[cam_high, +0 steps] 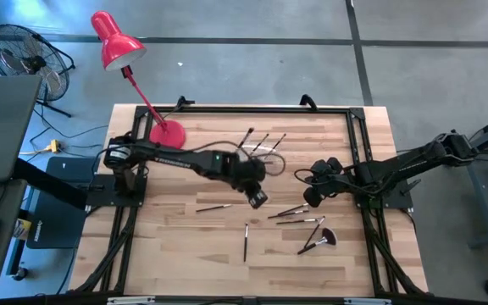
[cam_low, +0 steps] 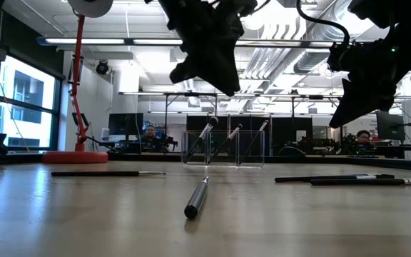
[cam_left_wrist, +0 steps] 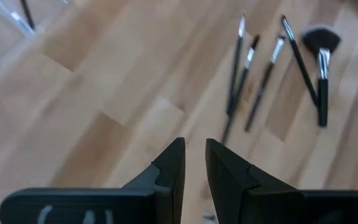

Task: Put items in baskets/containers
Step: Put the highlighter brush into the transparent organizer

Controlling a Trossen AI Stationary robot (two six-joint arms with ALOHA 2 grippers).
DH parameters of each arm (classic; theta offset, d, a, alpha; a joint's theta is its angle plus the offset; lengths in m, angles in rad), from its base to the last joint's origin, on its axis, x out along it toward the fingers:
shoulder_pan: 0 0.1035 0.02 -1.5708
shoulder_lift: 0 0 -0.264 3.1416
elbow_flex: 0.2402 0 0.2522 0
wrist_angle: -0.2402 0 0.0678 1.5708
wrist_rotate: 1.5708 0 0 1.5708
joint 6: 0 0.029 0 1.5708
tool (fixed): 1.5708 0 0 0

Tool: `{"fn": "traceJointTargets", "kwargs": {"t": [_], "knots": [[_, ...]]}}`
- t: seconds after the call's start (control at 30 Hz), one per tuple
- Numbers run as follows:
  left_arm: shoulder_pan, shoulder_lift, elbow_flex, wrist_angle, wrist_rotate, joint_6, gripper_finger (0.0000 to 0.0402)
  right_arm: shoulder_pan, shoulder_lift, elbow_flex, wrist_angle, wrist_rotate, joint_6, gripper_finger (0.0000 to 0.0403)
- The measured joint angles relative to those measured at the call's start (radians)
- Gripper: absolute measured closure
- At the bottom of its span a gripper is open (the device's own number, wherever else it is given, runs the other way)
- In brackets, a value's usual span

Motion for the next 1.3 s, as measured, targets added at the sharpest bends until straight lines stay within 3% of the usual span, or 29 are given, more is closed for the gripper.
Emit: {"fn": "traceJointTargets", "kwargs": {"t": [0.33,0.7,0.97,1.17,1.3], "knots": [[-0.107,0.000,0.000,-0.017,-0.099,-0.125,0.0340,0.000,0.000,0.000,0.000,-0.012,0.002,0.0396],[-0.104,-0.003,-0.097,-0.011,-0.071,-0.026,0.0340,0.000,0.000,0.000,0.001,-0.070,0.078,0.0400],[-0.077,-0.123,-0.300,0.070,-0.054,0.038,0.0340,0.001,0.000,0.000,0.043,-0.062,0.225,0.0402],[-0.036,-0.300,-0.524,0.175,-0.007,0.099,0.0340,0.001,0.000,0.000,0.195,-0.009,0.312,0.0402],[0.018,-0.414,-0.634,0.168,0.041,0.170,0.0340,0.002,0.034,0.058,0.178,0.040,0.368,0.0402]]}}
